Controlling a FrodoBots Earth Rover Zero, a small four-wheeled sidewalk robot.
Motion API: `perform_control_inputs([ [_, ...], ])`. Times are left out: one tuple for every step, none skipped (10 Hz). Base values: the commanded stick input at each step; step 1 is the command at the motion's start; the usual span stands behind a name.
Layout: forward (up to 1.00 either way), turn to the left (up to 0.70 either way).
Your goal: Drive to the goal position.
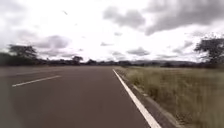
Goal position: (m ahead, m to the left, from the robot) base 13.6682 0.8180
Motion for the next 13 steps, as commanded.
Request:
perform_control_inputs([
  [0.70,0.00],
  [0.70,0.00],
  [0.70,0.00],
  [0.70,0.00],
  [0.70,0.00],
  [0.70,0.00],
  [0.70,0.00],
  [0.70,0.00],
  [0.70,0.00],
  [0.70,0.00],
  [0.70,0.00],
  [0.70,0.00],
  [0.70,0.00],
])
